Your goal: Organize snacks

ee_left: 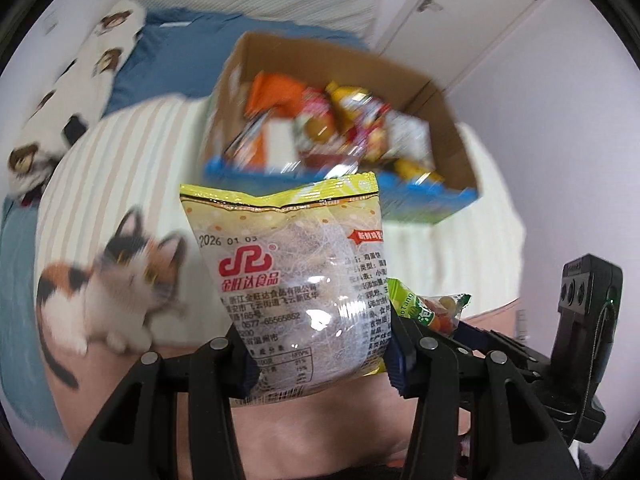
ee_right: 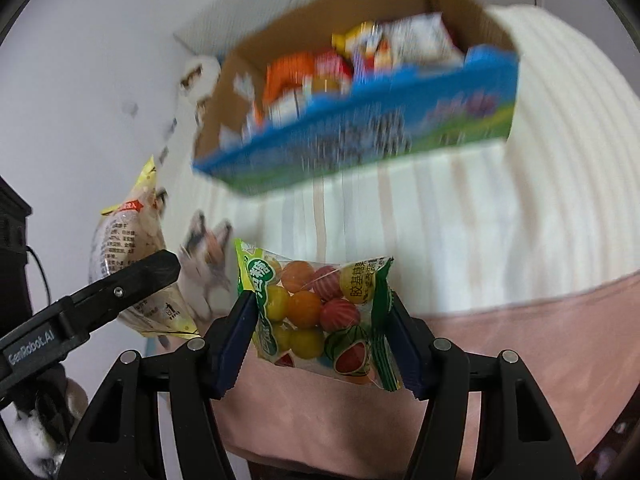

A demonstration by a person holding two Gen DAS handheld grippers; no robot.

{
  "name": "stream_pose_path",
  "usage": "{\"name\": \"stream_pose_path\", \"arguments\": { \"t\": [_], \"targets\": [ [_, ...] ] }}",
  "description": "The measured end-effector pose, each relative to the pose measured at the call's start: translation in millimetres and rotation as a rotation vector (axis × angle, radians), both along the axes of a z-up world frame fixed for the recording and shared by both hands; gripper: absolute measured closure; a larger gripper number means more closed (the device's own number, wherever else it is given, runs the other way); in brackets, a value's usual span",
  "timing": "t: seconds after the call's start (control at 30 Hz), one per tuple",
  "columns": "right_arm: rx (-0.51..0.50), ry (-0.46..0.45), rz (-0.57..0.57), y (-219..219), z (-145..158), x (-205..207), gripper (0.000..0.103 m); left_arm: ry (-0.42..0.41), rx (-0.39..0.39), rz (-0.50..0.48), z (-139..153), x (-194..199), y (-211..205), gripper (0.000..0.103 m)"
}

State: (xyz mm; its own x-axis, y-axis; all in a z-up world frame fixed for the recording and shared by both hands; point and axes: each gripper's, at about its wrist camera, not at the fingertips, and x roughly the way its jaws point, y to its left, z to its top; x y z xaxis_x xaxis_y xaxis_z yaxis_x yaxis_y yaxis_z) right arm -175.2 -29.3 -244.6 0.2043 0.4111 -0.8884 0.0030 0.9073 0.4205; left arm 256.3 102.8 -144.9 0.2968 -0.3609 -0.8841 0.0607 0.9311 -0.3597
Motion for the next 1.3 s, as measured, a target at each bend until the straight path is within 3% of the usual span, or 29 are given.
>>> {"name": "stream_pose_path", "arguments": {
  "t": [0.13, 0.23, 0.43, 0.73, 0.83, 0.9, 0.93, 0.97, 1.03, 1.3],
  "targets": [
    [0.027, -0.067, -0.049, -25, 38, 34, 0.037, -0.04, -0.011, -0.032, 28, 45, -10, 0.057],
    [0.005, -0.103, -0.058, -29, 51, 65, 0.037, -0.045, -0.012, -0.043, 38, 83, -18, 0.057],
    [-0.086, -0.152, -0.054, -34, 65, 130, 0.037, 0.027, -0.016, -0.063, 23, 153, -33, 0.056],
    [-0.132, -0.082, -0.042, -32, 25, 185, 0.037, 0.196, -0.025, -0.083, -38, 198, -45, 0.056],
    [-0.131, 0.005, -0.017, -30, -4, 194, 0.032, 0.276, -0.024, -0.049, -64, 198, -43, 0.055],
    [-0.151, 0.081, -0.013, -30, -24, 198, 0.03, 0.284, -0.002, -0.051, -75, 197, -43, 0.049],
    [-0.159, 0.096, -0.004, -30, -29, 198, 0.027, 0.278, 0.022, -0.046, -77, 195, -43, 0.04],
    [-0.182, 0.097, -0.003, -30, -32, 198, 0.014, 0.274, 0.033, -0.045, -79, 195, -43, 0.034],
    [-0.188, 0.094, -0.005, -32, -32, 198, 0.01, 0.26, 0.037, -0.043, -78, 192, -43, 0.018],
    [-0.264, 0.086, -0.018, -36, -27, 201, 0.007, 0.219, 0.074, -0.049, -68, 187, -47, 0.01]
  ]
}}
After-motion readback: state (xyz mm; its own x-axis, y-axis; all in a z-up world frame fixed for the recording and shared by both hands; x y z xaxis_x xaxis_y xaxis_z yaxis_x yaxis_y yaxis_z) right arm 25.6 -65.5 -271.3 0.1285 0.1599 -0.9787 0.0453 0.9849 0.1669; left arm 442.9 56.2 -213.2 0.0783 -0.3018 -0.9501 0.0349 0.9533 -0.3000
